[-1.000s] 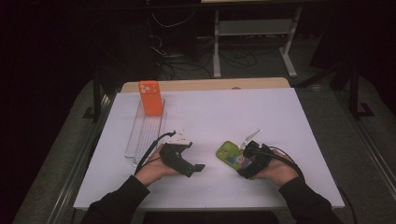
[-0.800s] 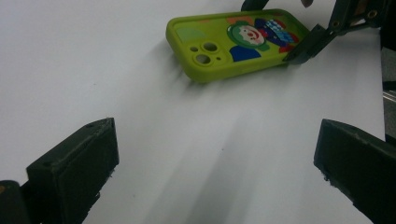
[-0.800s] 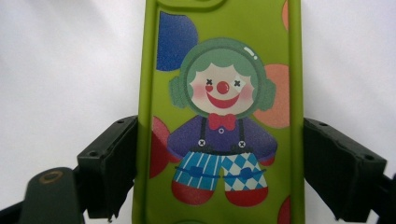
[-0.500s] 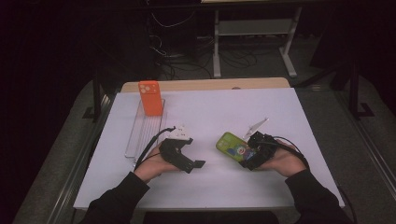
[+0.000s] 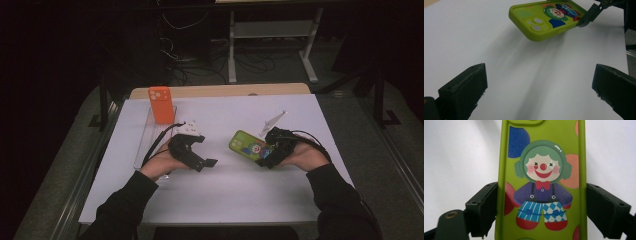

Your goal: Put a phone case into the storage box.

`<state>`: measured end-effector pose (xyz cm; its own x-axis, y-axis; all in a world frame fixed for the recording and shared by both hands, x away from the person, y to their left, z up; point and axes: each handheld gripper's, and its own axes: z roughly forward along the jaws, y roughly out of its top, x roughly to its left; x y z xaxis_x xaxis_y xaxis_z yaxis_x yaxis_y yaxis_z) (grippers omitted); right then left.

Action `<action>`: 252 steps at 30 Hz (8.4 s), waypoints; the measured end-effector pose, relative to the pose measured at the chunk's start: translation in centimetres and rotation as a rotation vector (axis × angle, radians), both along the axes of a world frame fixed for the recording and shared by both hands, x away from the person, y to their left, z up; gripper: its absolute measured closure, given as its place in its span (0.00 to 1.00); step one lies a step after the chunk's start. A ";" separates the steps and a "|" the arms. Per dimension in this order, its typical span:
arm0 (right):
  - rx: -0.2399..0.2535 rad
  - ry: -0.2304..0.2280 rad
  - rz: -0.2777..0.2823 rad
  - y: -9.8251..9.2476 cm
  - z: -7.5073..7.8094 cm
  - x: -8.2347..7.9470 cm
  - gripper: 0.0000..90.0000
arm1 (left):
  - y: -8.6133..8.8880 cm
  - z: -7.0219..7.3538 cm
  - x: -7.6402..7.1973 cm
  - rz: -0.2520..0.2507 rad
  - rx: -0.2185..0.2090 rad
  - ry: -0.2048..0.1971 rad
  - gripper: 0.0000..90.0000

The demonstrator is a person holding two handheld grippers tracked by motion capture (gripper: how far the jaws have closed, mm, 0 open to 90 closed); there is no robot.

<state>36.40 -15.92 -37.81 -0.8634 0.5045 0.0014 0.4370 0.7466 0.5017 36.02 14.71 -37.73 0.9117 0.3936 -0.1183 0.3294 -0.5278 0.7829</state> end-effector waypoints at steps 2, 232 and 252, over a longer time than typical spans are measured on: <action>0.000 -0.003 0.019 0.2 0.2 0.4 0.17 | 0.0 0.2 0.3 -0.007 0.002 -0.012 0.00; -0.498 -1.245 0.268 7.9 -5.6 -8.5 0.04 | -3.2 -0.1 -0.6 0.044 0.234 0.037 0.17; -0.518 -1.239 0.301 9.5 -6.1 -9.1 0.65 | -3.8 -0.4 -1.0 0.019 0.235 0.027 0.17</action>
